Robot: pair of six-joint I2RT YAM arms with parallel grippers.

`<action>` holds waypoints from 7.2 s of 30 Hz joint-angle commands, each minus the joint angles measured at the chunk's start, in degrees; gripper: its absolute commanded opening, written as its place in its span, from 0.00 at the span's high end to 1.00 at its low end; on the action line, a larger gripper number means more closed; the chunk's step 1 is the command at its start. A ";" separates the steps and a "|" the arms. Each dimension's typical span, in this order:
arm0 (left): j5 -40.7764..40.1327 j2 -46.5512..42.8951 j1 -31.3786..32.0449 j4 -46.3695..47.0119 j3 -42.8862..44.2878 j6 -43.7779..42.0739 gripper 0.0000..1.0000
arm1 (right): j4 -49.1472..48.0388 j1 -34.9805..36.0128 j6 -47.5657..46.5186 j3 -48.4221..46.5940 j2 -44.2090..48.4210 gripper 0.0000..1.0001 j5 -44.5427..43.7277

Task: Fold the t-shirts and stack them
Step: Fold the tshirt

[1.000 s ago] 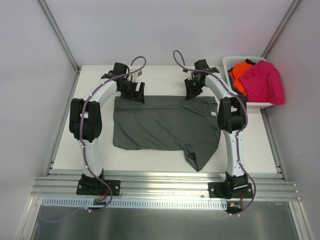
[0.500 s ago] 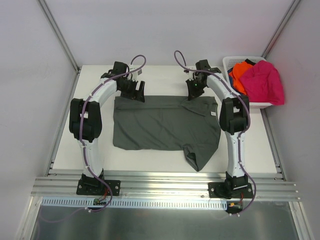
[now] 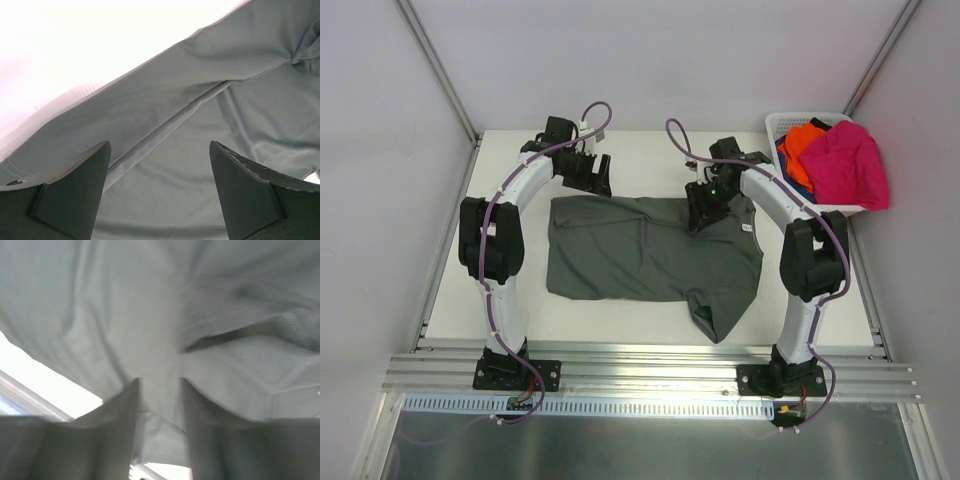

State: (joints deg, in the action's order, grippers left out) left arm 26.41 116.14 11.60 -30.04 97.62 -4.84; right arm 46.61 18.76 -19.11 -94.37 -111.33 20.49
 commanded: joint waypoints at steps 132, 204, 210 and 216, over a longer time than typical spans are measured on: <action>-1.72 0.58 -9.93 -30.43 6.97 -1.49 0.47 | -2.66 -4.70 10.68 -7.67 -8.99 0.59 1.83; -3.83 12.44 -11.24 -29.64 10.57 0.36 0.57 | -3.45 -4.35 7.16 -8.73 -11.28 0.99 1.22; -5.93 11.57 -12.37 -29.72 11.80 0.62 0.57 | -3.54 -4.35 7.07 -8.29 -10.66 0.99 1.04; -7.78 10.25 -13.53 -29.28 11.27 0.71 0.57 | -3.81 -4.26 7.34 -8.46 -11.10 0.99 1.13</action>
State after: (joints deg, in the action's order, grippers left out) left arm 20.49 128.62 -0.97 -58.72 107.53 -4.86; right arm 43.09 14.26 -11.22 -102.21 -125.23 21.06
